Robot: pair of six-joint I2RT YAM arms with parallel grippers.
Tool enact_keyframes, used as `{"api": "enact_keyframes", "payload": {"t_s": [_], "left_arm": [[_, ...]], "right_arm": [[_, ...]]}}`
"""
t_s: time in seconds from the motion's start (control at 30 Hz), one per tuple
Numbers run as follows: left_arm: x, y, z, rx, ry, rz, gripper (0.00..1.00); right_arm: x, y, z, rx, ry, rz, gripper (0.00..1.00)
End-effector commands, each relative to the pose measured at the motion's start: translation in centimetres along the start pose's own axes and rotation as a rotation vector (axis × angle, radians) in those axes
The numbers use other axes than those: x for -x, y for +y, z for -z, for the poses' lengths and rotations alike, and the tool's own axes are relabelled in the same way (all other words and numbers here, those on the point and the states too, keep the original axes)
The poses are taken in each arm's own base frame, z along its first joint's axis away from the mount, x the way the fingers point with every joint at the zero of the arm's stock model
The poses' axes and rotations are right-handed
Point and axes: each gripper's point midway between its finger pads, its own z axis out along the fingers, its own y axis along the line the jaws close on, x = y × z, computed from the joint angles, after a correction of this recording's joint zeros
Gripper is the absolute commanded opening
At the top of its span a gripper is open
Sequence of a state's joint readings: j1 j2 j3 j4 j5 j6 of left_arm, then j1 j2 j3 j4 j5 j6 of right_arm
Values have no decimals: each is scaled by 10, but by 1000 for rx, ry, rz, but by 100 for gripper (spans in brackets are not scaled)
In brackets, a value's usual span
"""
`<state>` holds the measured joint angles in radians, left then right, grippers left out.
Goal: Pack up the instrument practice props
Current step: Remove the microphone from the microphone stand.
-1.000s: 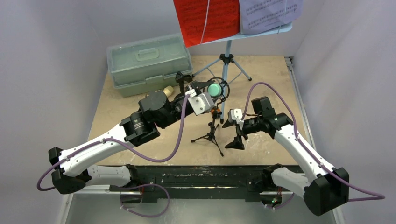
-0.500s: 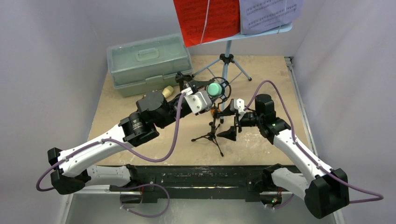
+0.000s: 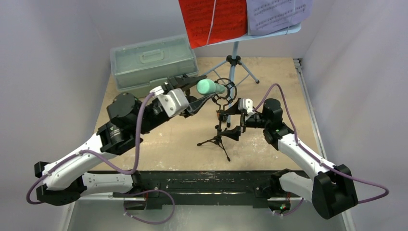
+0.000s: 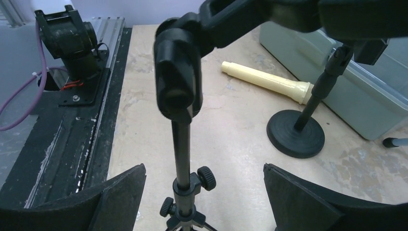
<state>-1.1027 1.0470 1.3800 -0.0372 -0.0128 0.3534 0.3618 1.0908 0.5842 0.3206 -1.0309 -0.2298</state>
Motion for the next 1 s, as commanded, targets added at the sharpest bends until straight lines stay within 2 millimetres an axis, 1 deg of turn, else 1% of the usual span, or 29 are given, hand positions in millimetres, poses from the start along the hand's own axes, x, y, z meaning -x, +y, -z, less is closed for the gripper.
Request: {"api": "enact_keyframes", "payload": {"t_s": [0.0,0.13,0.2,0.23,0.33,0.4,0.47,0.5,0.53,0.67,0.73,0.83,0.97], "left_arm": [[59,22,25,41,-132,9,0],[77,27,38,46,-174,28,0],[82,28,43,44,-177,36,0],[81,29,46,43,-165,39,0],[66,44,57,132,-77,52,0],[50,56,65,213,-2,63,0],[28,66,73,294,94,72,0],[11,69,77,332,158,69,0],[-4,70,78,358,216,62,0],[-71,68,81,434,474,1,0],[-98,67,86,473,585,-30,0],[-127,65,92,495,699,-63,0],[-159,69,105,533,822,-82,0]], "right_arm": [[10,0,0,-1,-20,68,96],[4,0,0,7,-8,59,96],[3,0,0,10,-3,56,96],[3,0,0,10,-2,60,96],[4,-1,2,7,11,69,96],[5,-2,5,7,16,74,96],[3,-2,8,16,35,78,98],[0,-1,11,28,57,72,98],[1,-2,12,37,69,96,99],[-1,-5,18,43,109,103,99],[-2,-5,20,40,113,109,99],[-2,-8,24,26,117,118,99],[-2,-10,27,13,125,124,99]]}}
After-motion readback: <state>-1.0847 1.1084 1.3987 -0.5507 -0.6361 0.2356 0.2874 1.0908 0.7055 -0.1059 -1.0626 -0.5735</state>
